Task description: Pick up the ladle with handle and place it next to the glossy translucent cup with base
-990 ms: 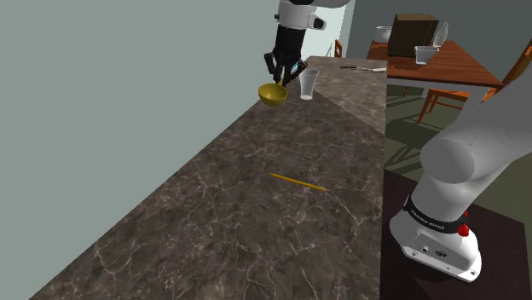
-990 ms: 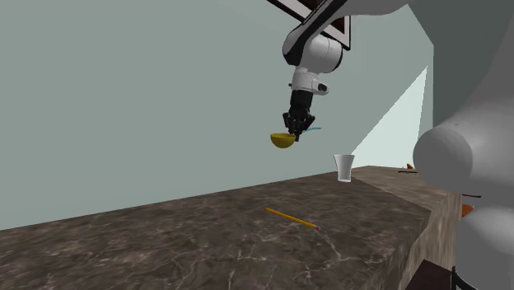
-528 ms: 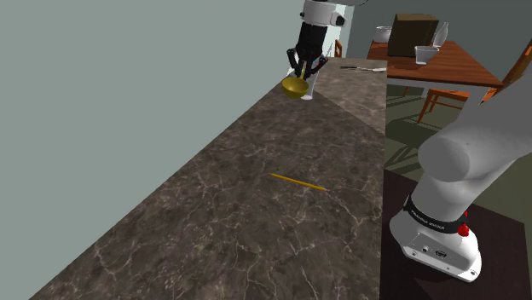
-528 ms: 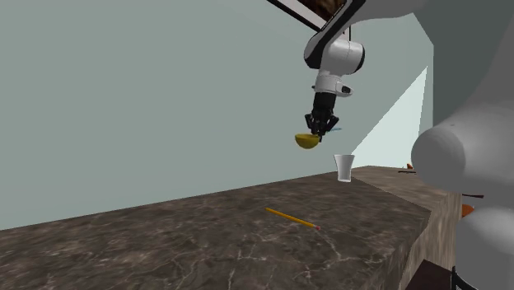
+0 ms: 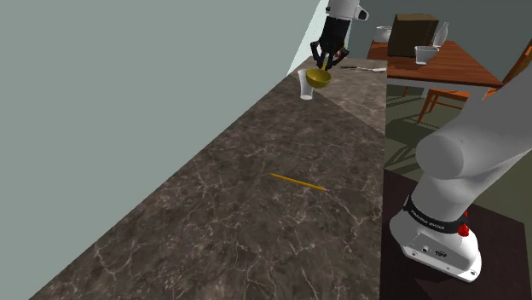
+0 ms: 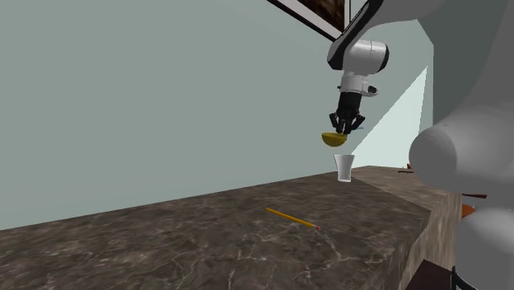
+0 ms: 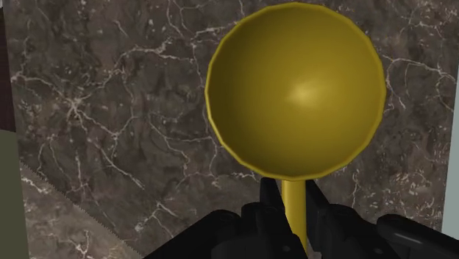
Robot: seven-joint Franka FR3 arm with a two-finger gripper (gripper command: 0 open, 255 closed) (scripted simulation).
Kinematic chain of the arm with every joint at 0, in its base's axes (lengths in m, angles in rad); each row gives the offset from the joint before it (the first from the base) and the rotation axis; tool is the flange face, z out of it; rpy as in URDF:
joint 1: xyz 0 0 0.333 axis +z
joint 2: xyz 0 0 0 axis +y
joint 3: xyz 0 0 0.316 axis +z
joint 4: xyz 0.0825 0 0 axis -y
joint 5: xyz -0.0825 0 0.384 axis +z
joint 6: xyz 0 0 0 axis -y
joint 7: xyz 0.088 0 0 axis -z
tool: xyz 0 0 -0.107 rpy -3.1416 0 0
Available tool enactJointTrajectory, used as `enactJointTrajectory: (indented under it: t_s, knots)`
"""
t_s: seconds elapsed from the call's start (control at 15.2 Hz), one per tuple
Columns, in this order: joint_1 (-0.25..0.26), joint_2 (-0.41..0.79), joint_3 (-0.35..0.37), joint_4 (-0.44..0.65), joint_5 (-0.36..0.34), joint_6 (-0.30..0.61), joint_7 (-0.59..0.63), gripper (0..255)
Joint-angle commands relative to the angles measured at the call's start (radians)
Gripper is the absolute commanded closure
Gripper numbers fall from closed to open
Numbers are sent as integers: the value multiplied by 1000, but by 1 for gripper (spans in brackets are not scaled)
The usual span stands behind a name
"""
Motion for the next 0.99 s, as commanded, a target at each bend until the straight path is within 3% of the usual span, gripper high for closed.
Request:
enactJointTrajectory:
  t_s: [0.0, 0.92]
  knots:
    - [-19, 15, -34, 7, -10, -1, -50, 255]
    - [-145, 254, -237, 267, -38, -81, -358, 255]
